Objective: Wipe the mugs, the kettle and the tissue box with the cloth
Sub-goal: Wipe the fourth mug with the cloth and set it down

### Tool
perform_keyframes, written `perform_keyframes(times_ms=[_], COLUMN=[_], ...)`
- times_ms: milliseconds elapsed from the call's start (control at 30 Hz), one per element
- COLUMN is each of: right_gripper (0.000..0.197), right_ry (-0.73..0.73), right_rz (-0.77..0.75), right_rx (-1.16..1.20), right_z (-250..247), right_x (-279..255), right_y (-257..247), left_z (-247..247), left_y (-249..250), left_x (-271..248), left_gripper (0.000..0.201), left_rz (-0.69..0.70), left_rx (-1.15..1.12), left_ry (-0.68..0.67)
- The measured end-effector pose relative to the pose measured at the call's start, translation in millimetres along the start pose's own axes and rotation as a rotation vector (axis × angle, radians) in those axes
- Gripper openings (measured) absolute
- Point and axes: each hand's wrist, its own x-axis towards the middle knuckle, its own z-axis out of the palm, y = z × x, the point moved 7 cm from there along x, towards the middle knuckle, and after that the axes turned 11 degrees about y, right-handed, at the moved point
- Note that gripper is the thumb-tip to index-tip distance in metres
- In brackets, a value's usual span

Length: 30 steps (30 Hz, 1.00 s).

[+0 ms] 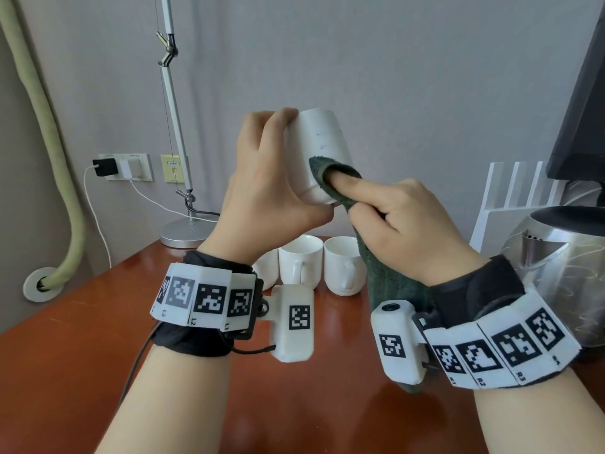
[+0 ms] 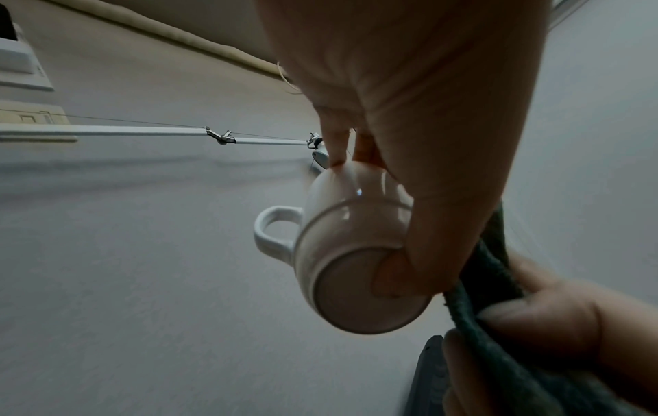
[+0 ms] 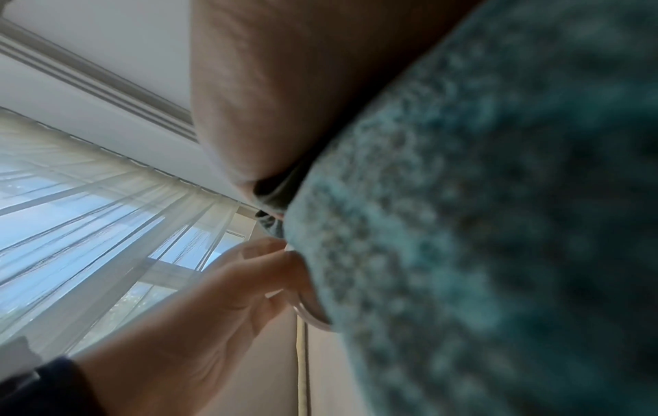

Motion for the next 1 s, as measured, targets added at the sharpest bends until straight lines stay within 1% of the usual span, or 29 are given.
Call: perform_keyframes(times_ms=[100,233,367,467,533,633,733,900,1000], right_gripper=[0.057,0.059,0.056,0.056,0.056,0.055,0.056,0.054,0.053], right_ry=[0.07,0.092,0.078,0.05,0.072,0.12,0.126,0.128,0.136], right_rz=[0.037,0.099,0.045,-0.009,-0.022,0.023,0.058,-0.036,-0.098], right_rx=[-0.058,-0.034,0.059,0.031,-0.002,-0.054,-0.03,0.033,-0.03], right_z=[-4,0,4,7,6,1,-1,4,8], right_x=[1,-1,-3,-3,-3,-1,-2,-5,-6], right_y=[3,11,8,2,1,7,14,0,-10], left_z=[-1,-3,-6,-4,-1,2,-1,-2,2], left_y=[3,-2,-6,-4,-1,1,2,1,4], left_x=[1,2,4,2,1,0,1,1,-1], left_gripper=[0.087,0.087,0.087,0.087,0.086,0.082,0.083,0.081,0.085], left_rz=[0.042,0.017,-0.013,0.007,0.044,0.075,0.072,0.062,0.06], left_rx=[0.028,0.048,0.074,0.075,0.072,0.071,0.076,0.09,0.106], left_ry=[0.025,0.049,0.062,0.057,0.04,0.033,0.051,0.057,-0.004])
